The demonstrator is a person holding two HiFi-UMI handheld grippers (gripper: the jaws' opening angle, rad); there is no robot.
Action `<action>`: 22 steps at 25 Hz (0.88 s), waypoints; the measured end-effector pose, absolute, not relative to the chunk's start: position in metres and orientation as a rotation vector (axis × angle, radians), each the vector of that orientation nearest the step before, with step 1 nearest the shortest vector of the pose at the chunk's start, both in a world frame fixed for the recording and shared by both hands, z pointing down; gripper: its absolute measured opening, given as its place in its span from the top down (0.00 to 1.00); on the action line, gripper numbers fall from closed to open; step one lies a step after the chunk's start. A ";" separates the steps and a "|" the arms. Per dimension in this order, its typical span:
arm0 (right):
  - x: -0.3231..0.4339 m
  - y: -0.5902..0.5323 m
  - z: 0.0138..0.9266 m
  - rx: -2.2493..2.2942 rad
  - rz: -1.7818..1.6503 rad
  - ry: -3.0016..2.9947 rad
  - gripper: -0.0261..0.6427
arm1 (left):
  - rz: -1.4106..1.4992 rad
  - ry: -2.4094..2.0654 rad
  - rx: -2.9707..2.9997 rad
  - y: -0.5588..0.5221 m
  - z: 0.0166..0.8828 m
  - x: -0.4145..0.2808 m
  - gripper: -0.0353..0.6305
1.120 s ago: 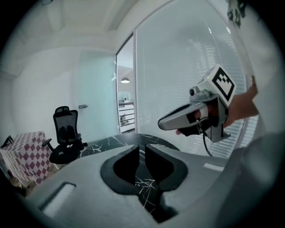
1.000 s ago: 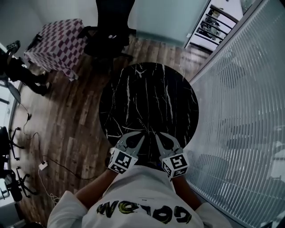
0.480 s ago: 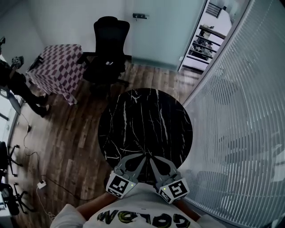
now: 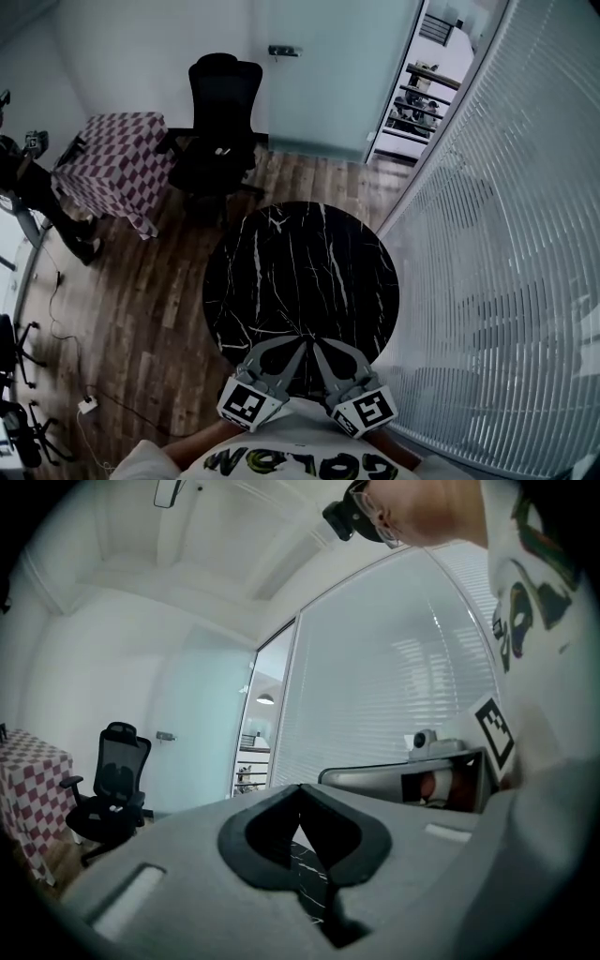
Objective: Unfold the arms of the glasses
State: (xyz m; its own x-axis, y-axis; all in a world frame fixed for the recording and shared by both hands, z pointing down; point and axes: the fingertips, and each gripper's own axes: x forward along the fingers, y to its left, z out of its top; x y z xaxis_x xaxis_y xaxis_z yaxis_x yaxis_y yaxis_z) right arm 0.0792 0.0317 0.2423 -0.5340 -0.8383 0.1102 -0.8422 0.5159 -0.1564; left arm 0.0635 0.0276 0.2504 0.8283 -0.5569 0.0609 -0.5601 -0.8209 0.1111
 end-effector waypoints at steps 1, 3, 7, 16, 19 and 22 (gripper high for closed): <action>0.078 0.031 0.241 1.506 0.293 -2.720 0.96 | 0.041 -0.881 2.879 0.028 0.251 0.064 0.94; 0.076 0.031 0.239 1.501 0.283 -2.726 0.96 | 0.047 -0.877 2.874 0.028 0.253 0.063 0.94; 0.071 0.032 0.239 1.484 0.289 -2.737 0.96 | 0.059 -0.878 2.877 0.027 0.256 0.063 0.94; 0.071 0.033 0.234 1.461 0.286 -2.748 0.96 | 0.055 -0.895 2.869 0.025 0.253 0.064 0.94; 0.074 0.031 0.237 1.461 0.291 -2.743 0.96 | 0.062 -0.896 2.860 0.024 0.256 0.066 0.94; 0.075 0.030 0.241 1.456 0.285 -2.743 0.96 | 0.043 -0.897 2.855 0.023 0.257 0.068 0.94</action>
